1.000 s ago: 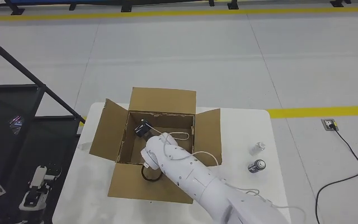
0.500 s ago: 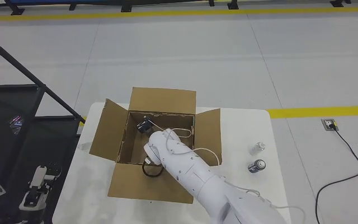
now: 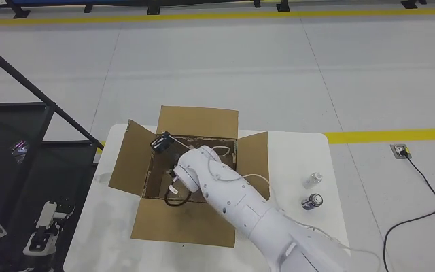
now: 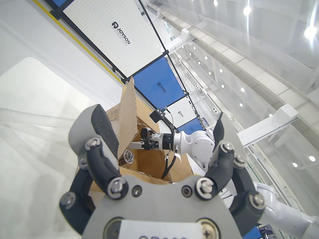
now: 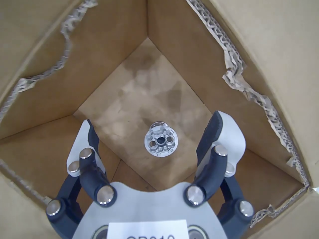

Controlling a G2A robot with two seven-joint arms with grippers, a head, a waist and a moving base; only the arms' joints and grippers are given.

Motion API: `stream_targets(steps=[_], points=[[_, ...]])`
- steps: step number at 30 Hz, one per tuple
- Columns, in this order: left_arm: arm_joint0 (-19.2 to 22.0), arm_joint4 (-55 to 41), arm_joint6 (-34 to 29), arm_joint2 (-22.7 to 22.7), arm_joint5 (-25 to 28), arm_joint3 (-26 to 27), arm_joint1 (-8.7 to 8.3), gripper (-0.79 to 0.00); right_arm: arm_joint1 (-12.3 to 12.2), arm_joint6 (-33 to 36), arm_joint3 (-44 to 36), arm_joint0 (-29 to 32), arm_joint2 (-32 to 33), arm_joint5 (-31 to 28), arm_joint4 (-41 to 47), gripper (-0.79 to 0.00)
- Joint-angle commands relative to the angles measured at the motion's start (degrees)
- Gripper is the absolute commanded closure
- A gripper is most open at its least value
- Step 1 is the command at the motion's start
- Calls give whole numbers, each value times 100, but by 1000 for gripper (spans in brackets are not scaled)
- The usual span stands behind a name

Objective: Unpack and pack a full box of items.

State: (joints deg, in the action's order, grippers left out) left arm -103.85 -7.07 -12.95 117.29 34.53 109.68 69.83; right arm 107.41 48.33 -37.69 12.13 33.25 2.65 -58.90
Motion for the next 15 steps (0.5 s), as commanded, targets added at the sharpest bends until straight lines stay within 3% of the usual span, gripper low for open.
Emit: stream_targets(steps=[1, 6, 9, 15], points=[[0, 0, 0, 0, 0, 0, 0, -785, -299, 324, -1040, 360, 293, 25, -284, -785], [0, 0, 0, 0, 0, 0, 0, -785, -1155, 1756, -4816, 2217, 1594, -366, -1431, -785], [0, 0, 0, 0, 0, 0, 0, -785, -1472, 2178, -6774, 3449, 2350, -961, -1906, -785], [0, 0, 0, 0, 0, 0, 0, -785, -1754, 1950, -8604, 4782, 3708, -1444, -2348, -785]])
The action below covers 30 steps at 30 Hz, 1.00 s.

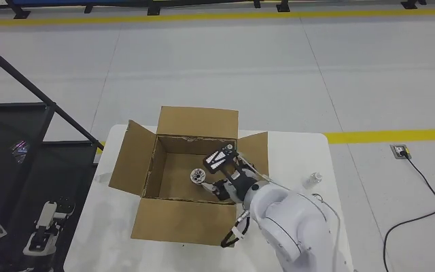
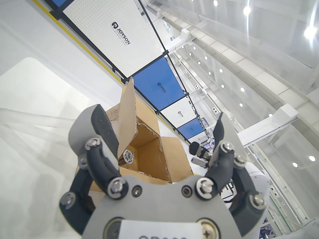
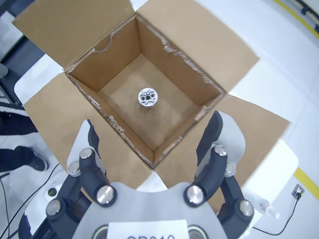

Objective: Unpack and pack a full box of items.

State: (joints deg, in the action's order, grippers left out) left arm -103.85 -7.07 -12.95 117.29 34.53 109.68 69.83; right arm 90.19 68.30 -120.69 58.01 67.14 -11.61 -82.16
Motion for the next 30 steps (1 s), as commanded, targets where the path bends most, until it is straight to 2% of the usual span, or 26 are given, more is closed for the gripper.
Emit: stream_targets(steps=[1, 6, 9, 12, 17, 26, 27, 28, 29, 30], points=[[0, 0, 0, 0, 0, 0, 0, -785, -63, -99, -460, 345, 605, -43, 13, -785], [0, 0, 0, 0, 0, 0, 0, -785, -202, -306, -654, 948, 2181, -195, 353, -785], [0, 0, 0, 0, 0, 0, 0, -785, -281, -334, -335, 1187, 2910, -340, 383, -785], [0, 0, 0, 0, 0, 0, 0, -785, -349, -379, 90, 1324, 3378, -429, 325, -785], [0, 0, 0, 0, 0, 0, 0, -785, -442, -399, 891, 1329, 3695, -520, 185, -785], [0, 0, 0, 0, 0, 0, 0, -785, -566, -173, 1931, 1065, 3551, -806, 150, -785], [0, 0, 0, 0, 0, 0, 0, -785, -578, -164, 1967, 1053, 3535, -806, 136, -770], [0, 0, 0, 0, 0, 0, 0, -785, -588, -153, 1999, 1047, 3511, -819, 146, -619], [0, 0, 0, 0, 0, 0, 0, -785, -599, -144, 2026, 1043, 3494, -832, 159, -397], [0, 0, 0, 0, 0, 0, 0, -785, -610, -140, 2048, 1038, 3484, -825, 152, -354]])
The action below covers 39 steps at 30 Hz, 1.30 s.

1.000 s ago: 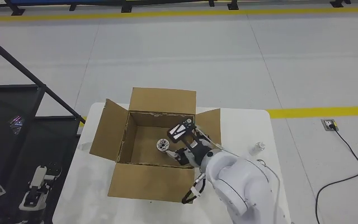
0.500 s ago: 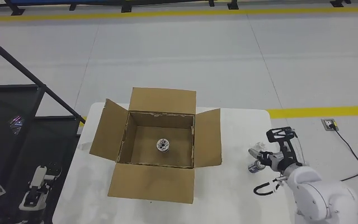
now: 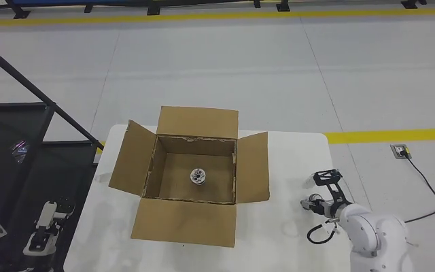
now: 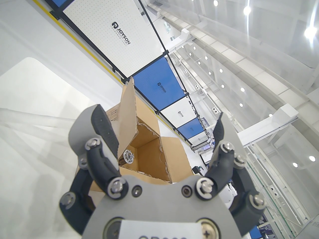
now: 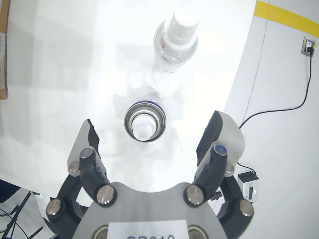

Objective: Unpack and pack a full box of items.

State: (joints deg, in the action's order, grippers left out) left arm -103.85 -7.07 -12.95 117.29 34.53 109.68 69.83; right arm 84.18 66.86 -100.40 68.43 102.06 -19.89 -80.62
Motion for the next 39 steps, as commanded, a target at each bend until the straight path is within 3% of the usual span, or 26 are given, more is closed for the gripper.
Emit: stream_targets(steps=[1, 5, 15, 22, 27, 33, 39], points=[[0, 0, 0, 0, 0, 0, 0, -785, -20, 3, 40, -11, -22, 10, 7, -314], [0, 0, 0, 0, 0, 0, 0, -785, -62, 49, 109, -43, -64, 45, 25, 0], [0, 0, 0, 0, 0, 0, 0, -785, -177, 180, -152, -6, -25, -151, 493, 0], [0, 0, 0, 0, 0, 0, 0, -785, -264, 349, -1778, 384, 150, -409, 1240, 0], [0, 0, 0, 0, 0, 0, 0, -785, -300, 264, -2874, 495, -1, -209, 1583, 0], [0, 0, 0, 0, 0, 0, 0, -785, -298, -14, -3060, 19, -1101, 327, 1480, 0], [0, 0, 0, 0, 0, 0, 0, -785, -195, -299, -2224, -918, -3030, 892, 700, 0]])
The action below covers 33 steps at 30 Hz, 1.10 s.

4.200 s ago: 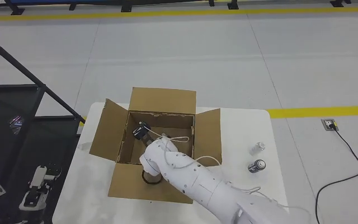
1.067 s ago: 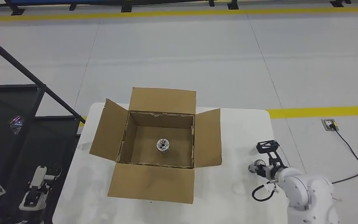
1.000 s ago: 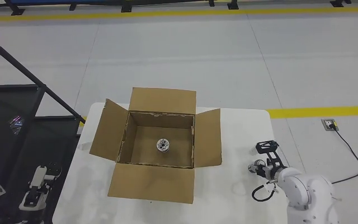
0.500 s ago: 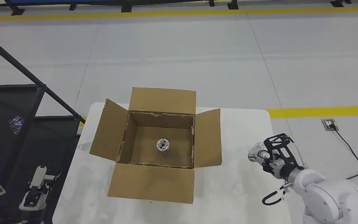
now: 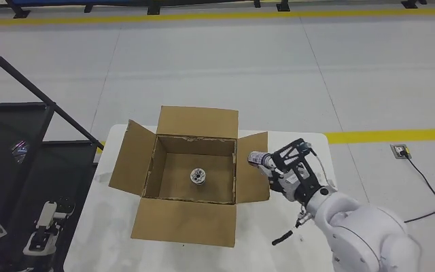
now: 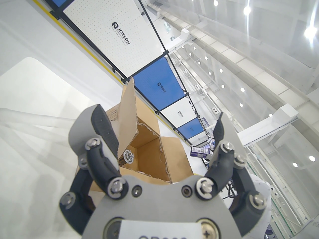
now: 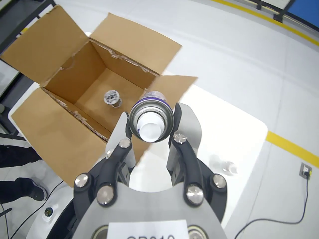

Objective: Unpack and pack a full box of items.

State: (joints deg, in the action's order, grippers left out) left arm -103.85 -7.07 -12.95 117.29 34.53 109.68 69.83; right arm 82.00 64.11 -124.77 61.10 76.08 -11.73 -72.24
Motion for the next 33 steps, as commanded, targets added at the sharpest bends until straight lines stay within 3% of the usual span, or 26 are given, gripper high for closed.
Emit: stream_targets(steps=[1, 4, 10, 15, 20, 21, 22, 24, 31, 33], points=[[0, 0, 0, 0, 0, 0, 0, -785, 50, 23, 457, -377, -743, 108, -244, 0], [0, 0, 0, 0, 0, 0, 0, -785, 161, 124, 1310, -980, -1606, 322, -598, 0], [0, 0, 0, 0, 0, 0, 0, -785, 520, -143, 3402, -2113, -2950, 1303, -1446, 0], [0, 0, 0, 0, 0, 0, 0, -785, 851, -167, 4904, -2896, -3437, 1723, -1323, 0], [0, 0, 0, 0, 0, 0, 0, -785, 1086, -244, 5891, -3328, -3547, 1855, -987, 0], [0, 0, 0, 0, 0, 0, 0, -785, 1122, -255, 6063, -3388, -3553, 1841, -916, -46], [0, 0, 0, 0, 0, 0, 0, -785, 1157, -266, 6217, -3450, -3555, 1836, -858, -160], [0, 0, 0, 0, 0, 0, 0, -785, 1221, -297, 6474, -3547, -3576, 1810, -781, -317], [0, 0, 0, 0, 0, 0, 0, -785, 1352, -394, 6953, -3711, -3510, 1571, -496, -397], [0, 0, 0, 0, 0, 0, 0, -785, 1366, -408, 6954, -3720, -3477, 1534, -488, -526]])
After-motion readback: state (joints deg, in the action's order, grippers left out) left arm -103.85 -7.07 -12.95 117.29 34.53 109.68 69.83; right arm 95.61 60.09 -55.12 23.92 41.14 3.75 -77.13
